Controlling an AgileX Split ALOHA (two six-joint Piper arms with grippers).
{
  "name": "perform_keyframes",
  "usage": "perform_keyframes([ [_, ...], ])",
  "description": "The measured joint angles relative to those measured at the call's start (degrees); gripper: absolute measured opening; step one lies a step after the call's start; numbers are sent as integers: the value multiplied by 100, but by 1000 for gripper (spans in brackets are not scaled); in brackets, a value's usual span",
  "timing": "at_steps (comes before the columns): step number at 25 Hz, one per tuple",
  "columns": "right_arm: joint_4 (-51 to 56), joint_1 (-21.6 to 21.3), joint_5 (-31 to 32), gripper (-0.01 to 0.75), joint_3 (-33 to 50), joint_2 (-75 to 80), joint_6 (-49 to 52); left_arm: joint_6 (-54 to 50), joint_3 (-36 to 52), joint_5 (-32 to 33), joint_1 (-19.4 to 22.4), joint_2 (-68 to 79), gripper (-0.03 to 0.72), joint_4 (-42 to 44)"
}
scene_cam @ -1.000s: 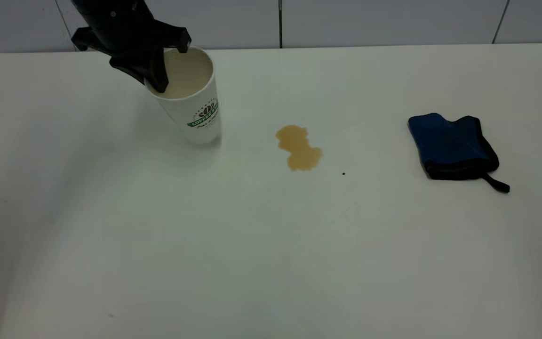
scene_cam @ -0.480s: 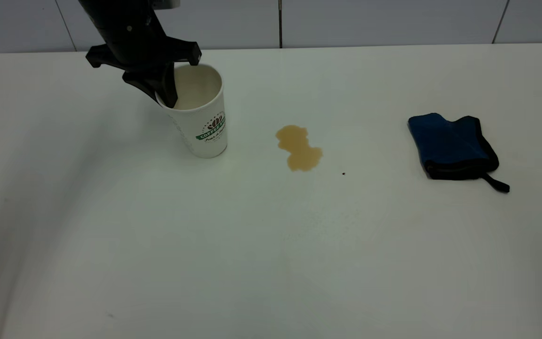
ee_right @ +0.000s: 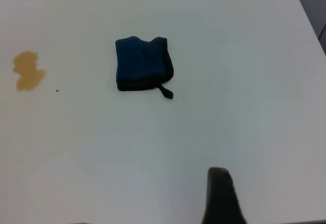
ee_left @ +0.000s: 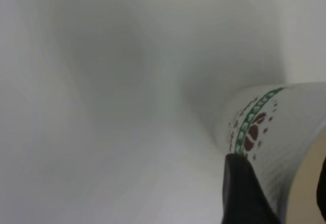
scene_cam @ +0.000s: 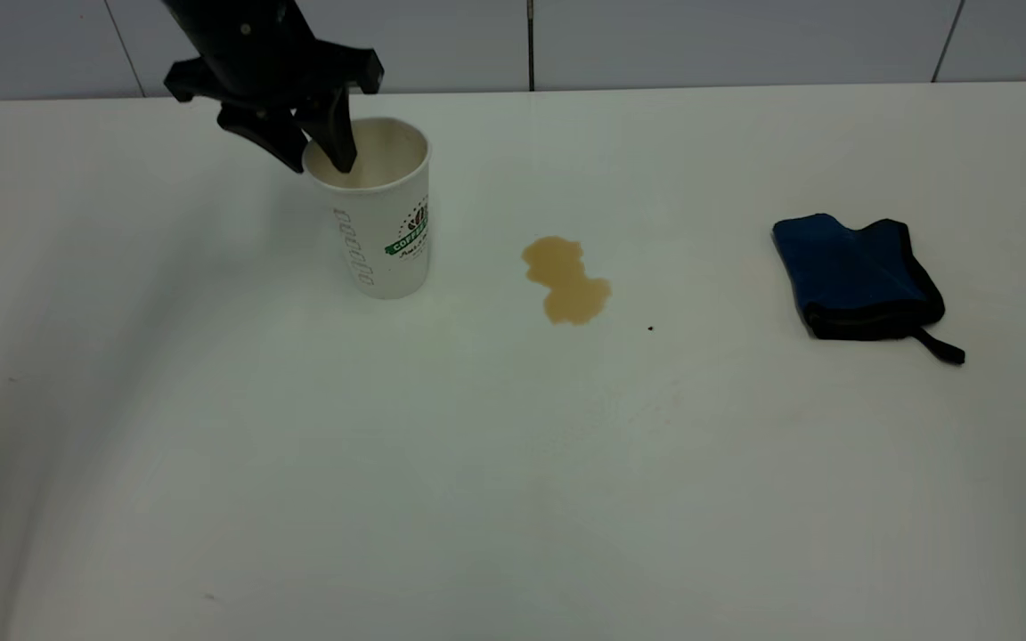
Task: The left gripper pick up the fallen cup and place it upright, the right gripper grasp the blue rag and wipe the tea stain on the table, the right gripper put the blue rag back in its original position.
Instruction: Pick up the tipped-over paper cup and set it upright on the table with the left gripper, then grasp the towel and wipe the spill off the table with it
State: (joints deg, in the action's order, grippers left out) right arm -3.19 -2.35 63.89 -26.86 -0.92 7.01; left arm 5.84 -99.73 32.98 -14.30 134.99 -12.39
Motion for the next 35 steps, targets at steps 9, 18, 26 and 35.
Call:
perform_keyframes([
  [9,0,0,0,540,0,0,0,65,-20,1302,0,-1792,421,11],
  [18,0,0,0,540,0,0,0,-126,-20,3393,0,-4159,421,372],
  [26,0,0,0,540,0,0,-5,-424,997,3393,0,-5932,421,614],
  [35,0,0,0,540,0,0,0,-699,4604,3363,0,-8169,425,1053],
])
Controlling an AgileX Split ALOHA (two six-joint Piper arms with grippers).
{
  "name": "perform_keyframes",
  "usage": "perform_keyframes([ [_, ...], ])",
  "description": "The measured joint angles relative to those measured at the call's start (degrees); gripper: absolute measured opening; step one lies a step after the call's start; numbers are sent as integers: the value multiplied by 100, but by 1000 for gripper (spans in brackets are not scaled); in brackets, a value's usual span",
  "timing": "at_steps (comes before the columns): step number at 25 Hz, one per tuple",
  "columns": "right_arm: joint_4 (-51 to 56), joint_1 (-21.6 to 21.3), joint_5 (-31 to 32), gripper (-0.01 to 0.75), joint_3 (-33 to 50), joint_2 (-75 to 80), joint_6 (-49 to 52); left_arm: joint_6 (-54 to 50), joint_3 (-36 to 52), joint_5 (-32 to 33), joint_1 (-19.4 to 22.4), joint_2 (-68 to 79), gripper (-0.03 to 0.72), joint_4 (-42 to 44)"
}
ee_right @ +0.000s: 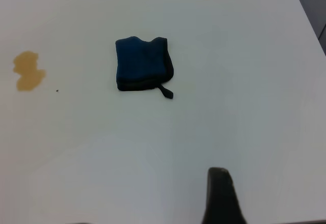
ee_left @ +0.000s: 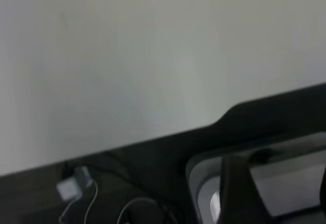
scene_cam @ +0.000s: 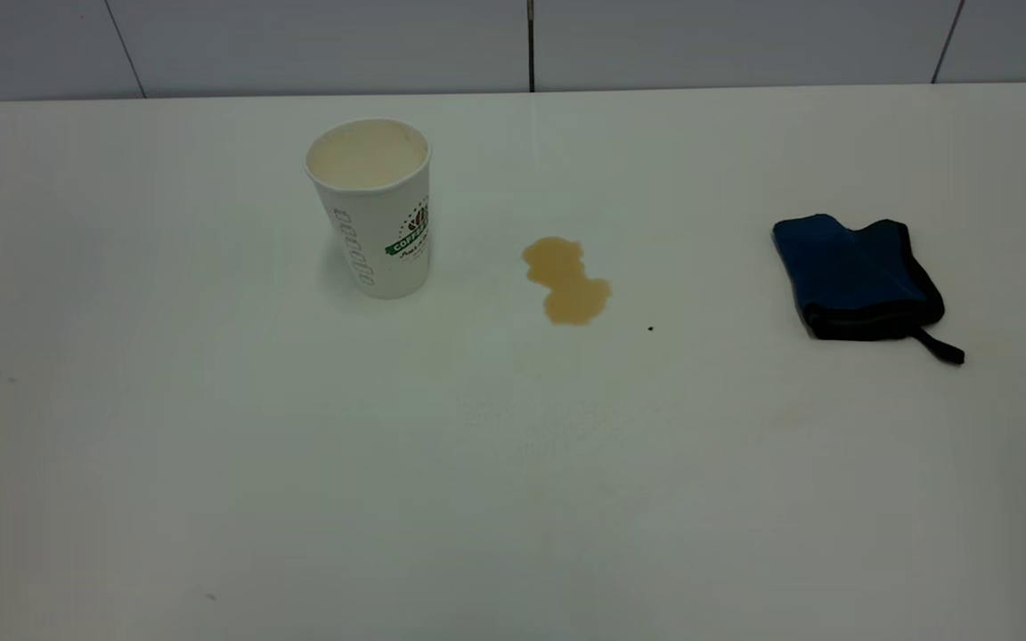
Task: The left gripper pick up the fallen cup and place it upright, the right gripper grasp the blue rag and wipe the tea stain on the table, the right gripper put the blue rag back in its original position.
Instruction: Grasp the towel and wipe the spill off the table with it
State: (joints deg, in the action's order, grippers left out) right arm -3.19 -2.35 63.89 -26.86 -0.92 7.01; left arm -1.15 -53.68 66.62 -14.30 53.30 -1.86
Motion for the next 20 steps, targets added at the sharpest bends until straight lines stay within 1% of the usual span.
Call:
perform_keyframes([
  [2,0,0,0,540,0,0,0,-13,699,-5,0,-343,442,186],
  [5,0,0,0,540,0,0,0,-54,1521,-83,0,-877,497,460],
  [7,0,0,0,540,0,0,0,-59,1917,-99,0,-1263,528,526],
  [9,0,0,0,540,0,0,-5,-53,2236,-143,0,-1617,540,520],
  [13,0,0,0,540,0,0,-5,-48,2566,-279,0,-2382,543,515],
  [20,3,0,0,540,0,0,-5,-48,2609,-312,0,-3633,543,528],
])
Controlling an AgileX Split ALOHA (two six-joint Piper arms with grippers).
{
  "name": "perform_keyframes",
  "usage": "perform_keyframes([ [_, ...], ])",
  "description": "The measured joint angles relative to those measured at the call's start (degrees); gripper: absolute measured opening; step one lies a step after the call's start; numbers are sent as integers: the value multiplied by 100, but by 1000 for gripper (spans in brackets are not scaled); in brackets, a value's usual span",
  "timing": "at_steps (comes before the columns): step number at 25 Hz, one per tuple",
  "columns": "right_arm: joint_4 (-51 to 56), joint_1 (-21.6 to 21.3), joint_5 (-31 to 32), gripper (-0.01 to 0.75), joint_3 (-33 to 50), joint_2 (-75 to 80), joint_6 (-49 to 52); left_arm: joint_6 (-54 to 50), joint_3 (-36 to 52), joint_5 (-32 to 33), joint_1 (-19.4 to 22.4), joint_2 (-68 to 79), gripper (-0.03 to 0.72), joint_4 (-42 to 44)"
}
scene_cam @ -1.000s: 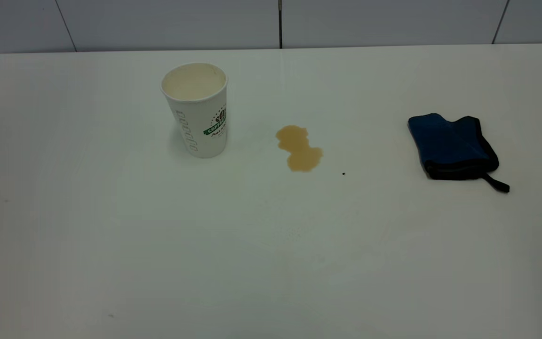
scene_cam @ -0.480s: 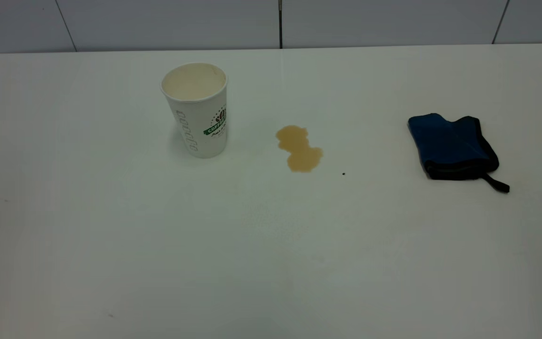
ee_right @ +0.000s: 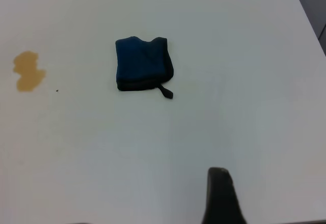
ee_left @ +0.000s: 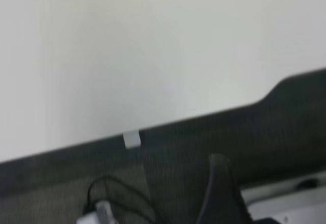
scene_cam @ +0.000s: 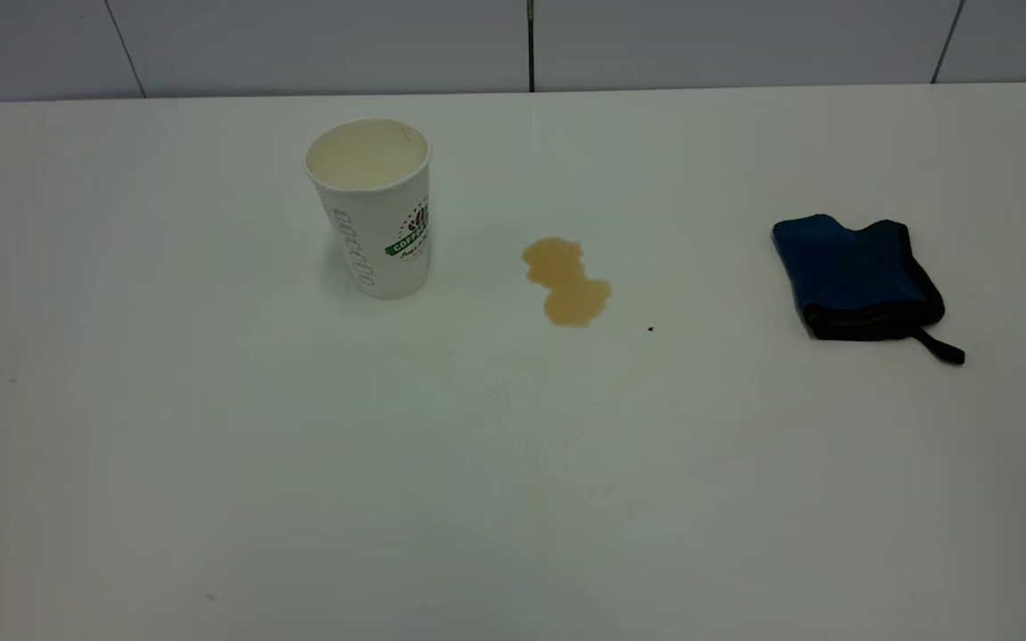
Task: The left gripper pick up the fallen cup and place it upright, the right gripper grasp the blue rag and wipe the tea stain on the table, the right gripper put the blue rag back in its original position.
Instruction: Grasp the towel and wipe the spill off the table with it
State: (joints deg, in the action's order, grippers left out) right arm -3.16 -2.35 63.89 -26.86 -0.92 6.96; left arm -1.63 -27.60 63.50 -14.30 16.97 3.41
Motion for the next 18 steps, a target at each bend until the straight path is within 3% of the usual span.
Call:
perform_keyframes([
  [4,0,0,0,540,0,0,0,0,0,21,163,-706,543,-5],
  [12,0,0,0,540,0,0,0,0,0,52,1652,-1715,543,0],
  [18,0,0,0,540,0,0,0,0,0,83,1863,-1799,543,0],
])
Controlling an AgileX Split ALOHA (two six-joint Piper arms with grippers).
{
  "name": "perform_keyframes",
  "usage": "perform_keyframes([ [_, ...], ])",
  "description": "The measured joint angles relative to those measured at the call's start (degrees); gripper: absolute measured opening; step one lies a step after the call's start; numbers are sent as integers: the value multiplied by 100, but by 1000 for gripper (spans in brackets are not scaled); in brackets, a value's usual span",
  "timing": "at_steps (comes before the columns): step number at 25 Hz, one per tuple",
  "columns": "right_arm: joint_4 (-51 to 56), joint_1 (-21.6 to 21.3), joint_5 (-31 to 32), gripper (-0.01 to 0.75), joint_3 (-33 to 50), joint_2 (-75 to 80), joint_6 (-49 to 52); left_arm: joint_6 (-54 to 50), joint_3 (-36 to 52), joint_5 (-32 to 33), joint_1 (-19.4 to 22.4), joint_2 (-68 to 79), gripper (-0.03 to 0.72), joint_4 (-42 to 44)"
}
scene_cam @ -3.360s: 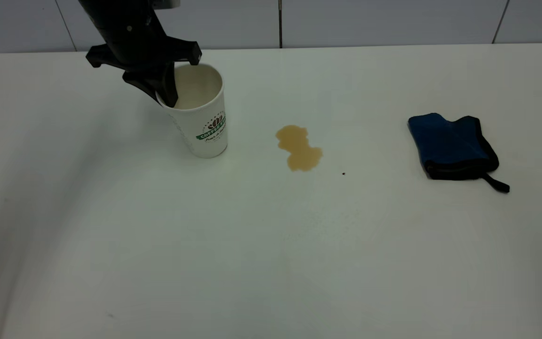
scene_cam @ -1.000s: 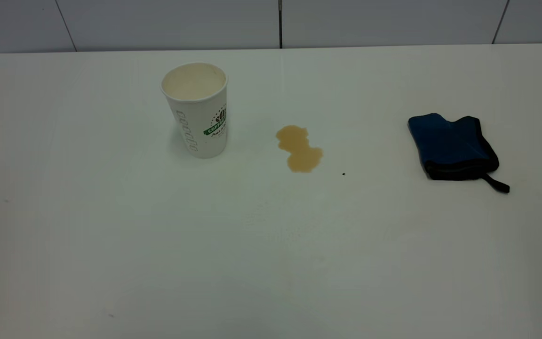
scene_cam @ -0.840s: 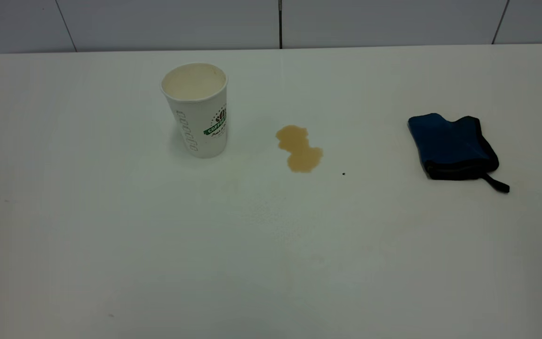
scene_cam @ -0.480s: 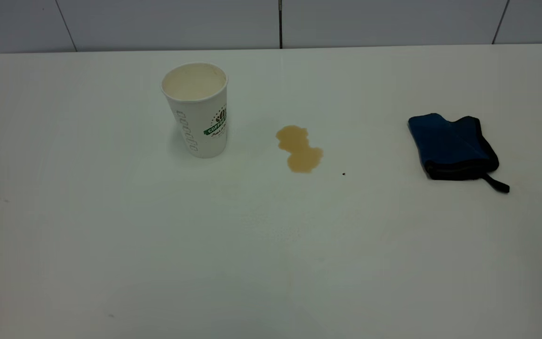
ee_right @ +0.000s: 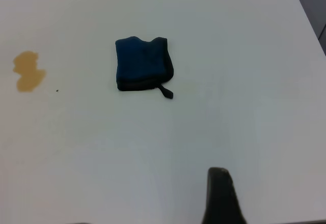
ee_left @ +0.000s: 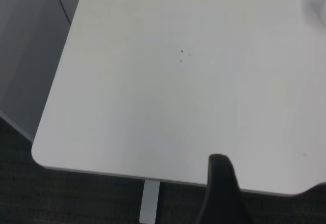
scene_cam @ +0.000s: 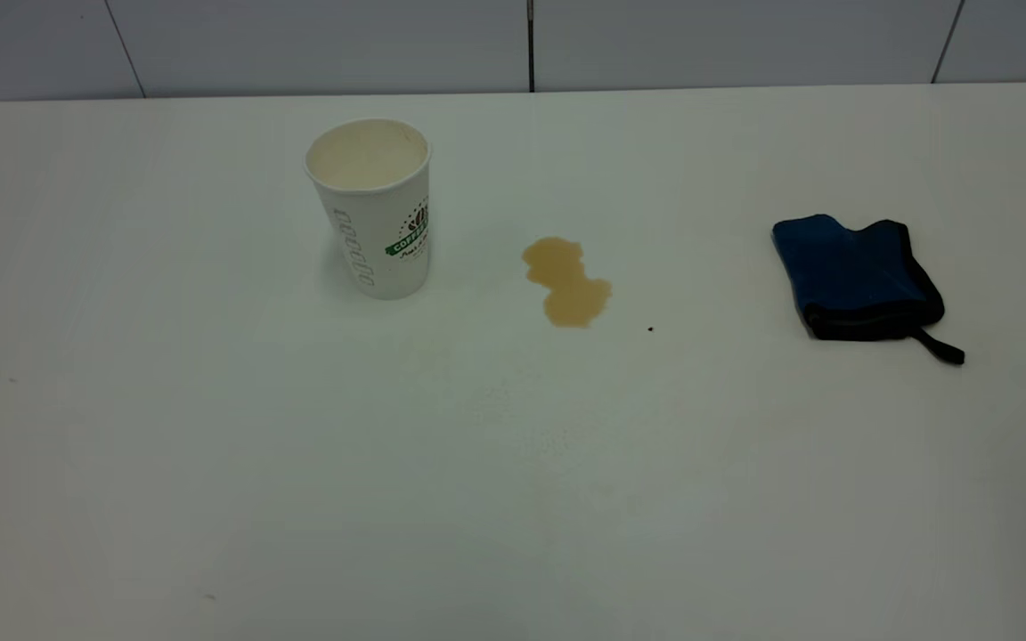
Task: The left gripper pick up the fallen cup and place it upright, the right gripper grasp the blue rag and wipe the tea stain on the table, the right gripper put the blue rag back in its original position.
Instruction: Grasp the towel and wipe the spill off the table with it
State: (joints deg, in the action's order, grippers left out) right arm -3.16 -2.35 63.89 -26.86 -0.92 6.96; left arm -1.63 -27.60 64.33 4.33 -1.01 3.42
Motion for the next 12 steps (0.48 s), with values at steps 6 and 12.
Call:
perform_keyframes([
  [6,216,0,-43,535,-19,17,-124,0,0,0,0,0,543,0],
  [12,1079,0,-808,580,-125,1655,-925,0,0,0,0,0,543,0],
])
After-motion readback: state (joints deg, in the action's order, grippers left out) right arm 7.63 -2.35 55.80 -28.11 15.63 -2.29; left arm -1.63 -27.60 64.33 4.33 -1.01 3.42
